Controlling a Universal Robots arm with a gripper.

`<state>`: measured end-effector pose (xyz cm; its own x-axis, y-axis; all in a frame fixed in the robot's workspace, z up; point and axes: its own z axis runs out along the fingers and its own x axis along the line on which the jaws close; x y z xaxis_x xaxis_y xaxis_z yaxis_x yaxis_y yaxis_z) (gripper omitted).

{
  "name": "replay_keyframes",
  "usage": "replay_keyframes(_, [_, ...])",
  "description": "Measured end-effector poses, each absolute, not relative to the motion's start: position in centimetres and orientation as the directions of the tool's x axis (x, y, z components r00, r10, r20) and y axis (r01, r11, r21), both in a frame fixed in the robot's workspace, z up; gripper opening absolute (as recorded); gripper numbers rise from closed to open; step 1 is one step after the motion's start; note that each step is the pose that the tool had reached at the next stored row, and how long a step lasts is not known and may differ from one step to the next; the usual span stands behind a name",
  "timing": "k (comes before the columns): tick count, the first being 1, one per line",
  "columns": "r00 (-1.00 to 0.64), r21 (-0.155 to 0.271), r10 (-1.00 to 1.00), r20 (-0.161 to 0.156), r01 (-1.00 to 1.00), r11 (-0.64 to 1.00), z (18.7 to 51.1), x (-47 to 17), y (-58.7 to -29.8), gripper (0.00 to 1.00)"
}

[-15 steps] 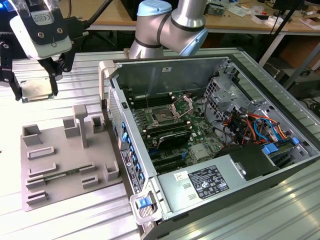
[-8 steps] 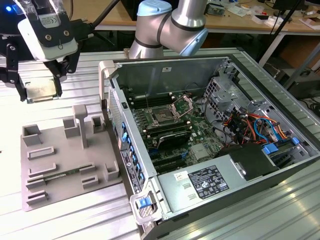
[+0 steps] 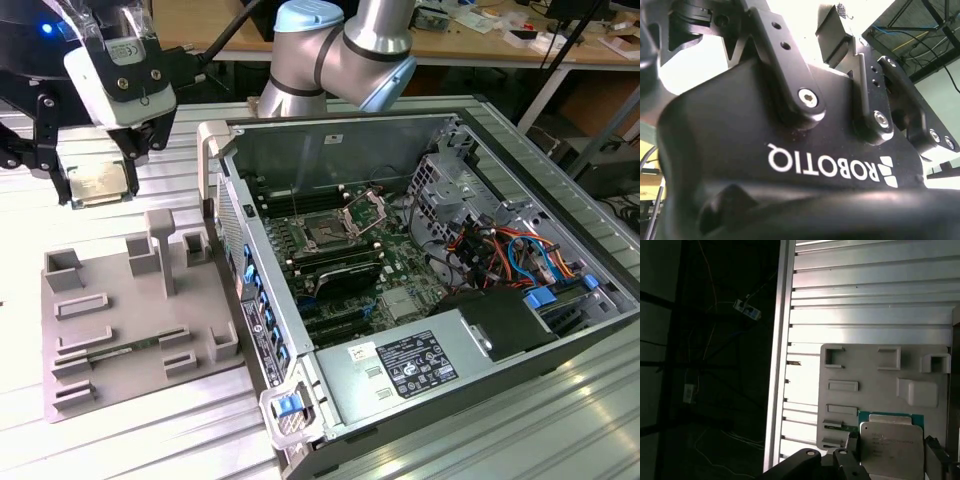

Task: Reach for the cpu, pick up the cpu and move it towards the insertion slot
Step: 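Pick up the cpu and move it towards the insertion slot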

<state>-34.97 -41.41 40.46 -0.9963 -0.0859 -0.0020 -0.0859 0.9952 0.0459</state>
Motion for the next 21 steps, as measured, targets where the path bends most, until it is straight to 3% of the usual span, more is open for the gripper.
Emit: replay_keyframes(21, [-0.996, 0.046, -0.086, -0.002, -0.086, 0.995, 40.2, -32.9, -41.4, 0.55])
